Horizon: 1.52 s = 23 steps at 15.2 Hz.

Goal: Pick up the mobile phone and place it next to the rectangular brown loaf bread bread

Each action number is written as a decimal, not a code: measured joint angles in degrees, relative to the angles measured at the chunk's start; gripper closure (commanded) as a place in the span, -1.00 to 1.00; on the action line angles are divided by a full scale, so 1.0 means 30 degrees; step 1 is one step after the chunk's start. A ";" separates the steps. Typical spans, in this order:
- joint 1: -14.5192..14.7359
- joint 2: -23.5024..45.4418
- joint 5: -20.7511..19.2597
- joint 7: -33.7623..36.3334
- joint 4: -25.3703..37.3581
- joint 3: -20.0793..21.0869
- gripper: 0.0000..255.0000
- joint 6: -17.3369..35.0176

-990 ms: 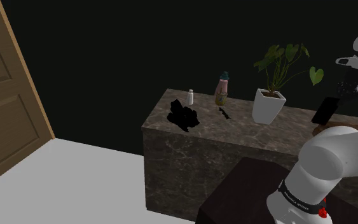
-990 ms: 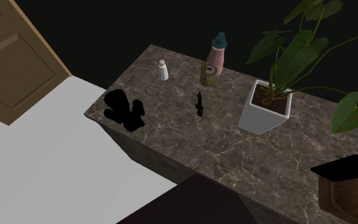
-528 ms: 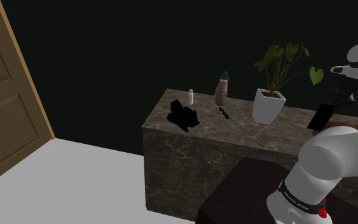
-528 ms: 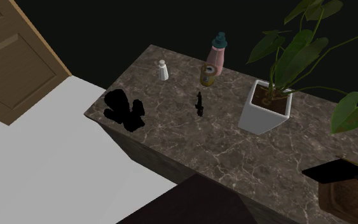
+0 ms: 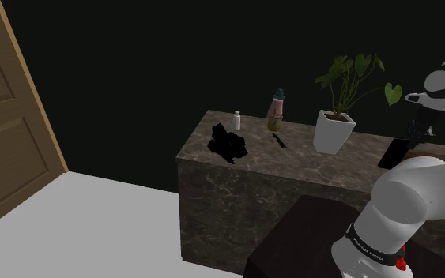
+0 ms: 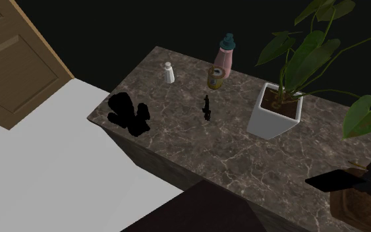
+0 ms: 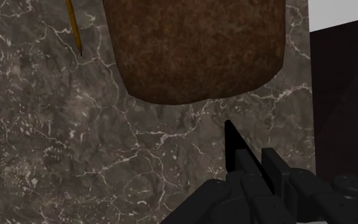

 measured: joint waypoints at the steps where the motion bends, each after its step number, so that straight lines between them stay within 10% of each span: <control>1: 0.0013 0.0012 -0.0117 0.0062 -0.0182 -0.0160 1.00 0.0215; 13: 0.0257 0.0207 -0.0873 0.0332 -0.1029 -0.1348 1.00 0.1536; 14: 0.0257 0.0207 -0.0874 0.0333 -0.1029 -0.1349 -1.00 0.1537; 23: 0.0184 0.0118 -0.0125 0.0100 -0.0124 -0.0302 -1.00 0.0350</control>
